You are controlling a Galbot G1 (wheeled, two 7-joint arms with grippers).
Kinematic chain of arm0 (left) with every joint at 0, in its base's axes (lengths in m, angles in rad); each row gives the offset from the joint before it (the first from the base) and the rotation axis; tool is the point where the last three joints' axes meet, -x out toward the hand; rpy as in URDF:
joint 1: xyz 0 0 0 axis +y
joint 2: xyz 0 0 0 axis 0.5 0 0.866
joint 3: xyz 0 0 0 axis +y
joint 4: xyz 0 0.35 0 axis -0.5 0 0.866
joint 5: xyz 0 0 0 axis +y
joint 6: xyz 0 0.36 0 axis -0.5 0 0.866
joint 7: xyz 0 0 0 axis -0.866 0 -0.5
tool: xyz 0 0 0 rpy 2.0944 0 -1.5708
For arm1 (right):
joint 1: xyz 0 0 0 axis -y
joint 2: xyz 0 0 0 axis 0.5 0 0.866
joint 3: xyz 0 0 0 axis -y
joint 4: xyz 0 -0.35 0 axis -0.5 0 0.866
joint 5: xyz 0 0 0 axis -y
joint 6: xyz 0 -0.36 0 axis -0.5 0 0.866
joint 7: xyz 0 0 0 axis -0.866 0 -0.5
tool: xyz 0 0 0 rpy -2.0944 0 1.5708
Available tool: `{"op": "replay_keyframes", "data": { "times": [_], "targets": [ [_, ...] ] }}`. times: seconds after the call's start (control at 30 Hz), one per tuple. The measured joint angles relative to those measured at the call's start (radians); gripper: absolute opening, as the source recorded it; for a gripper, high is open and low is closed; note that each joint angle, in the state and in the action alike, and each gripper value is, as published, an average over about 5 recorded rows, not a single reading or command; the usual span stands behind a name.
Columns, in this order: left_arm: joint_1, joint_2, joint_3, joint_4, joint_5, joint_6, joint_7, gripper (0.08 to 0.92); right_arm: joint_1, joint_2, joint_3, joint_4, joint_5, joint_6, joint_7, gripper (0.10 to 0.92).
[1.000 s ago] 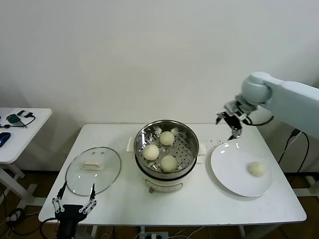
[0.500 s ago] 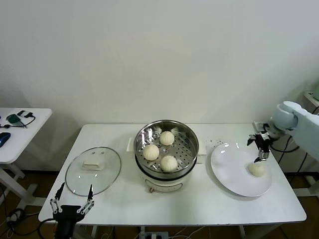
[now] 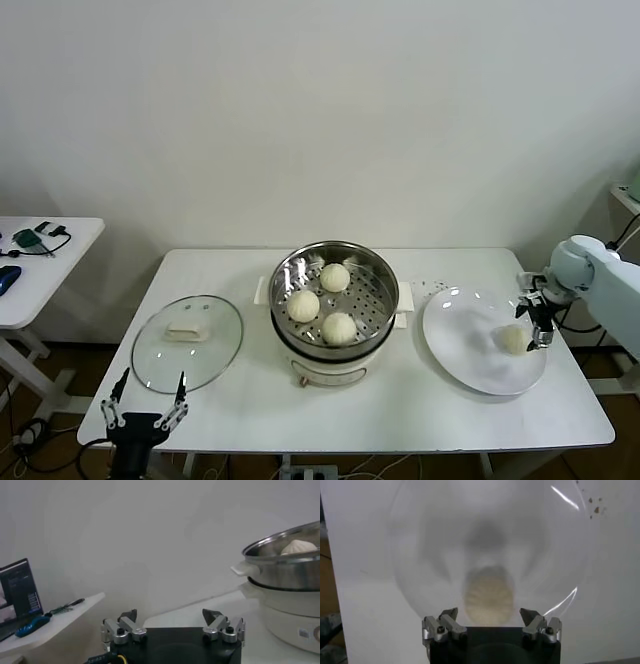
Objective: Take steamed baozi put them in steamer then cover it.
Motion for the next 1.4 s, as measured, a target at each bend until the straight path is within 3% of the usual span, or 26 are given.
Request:
{"op": "replay_keyframes", "data": {
  "times": [0.47, 0.87, 1.13, 1.4],
  "targets": [
    [0.004, 0.001, -0.006, 0.003, -0.005, -0.002, -0.001, 0.823, -0.025, 0.062, 0.029, -0.078, -0.055, 0.019, 0.005, 0.821],
    [0.009, 0.001, -0.009, 0.005, -0.01, -0.006, -0.002, 0.823, -0.002, 0.06, 0.016, -0.086, -0.052, 0.014, 0.006, 0.685],
    [0.011, 0.002, -0.008, 0.0, -0.015, -0.007, -0.002, 0.823, 0.087, 0.065, -0.056, -0.064, 0.031, -0.01, -0.002, 0.67],
    [0.013, 0.002, -0.003, -0.001, -0.017, -0.011, -0.003, 0.823, 0.291, 0.116, -0.202, -0.045, 0.212, -0.049, -0.007, 0.671]
  ]
}}
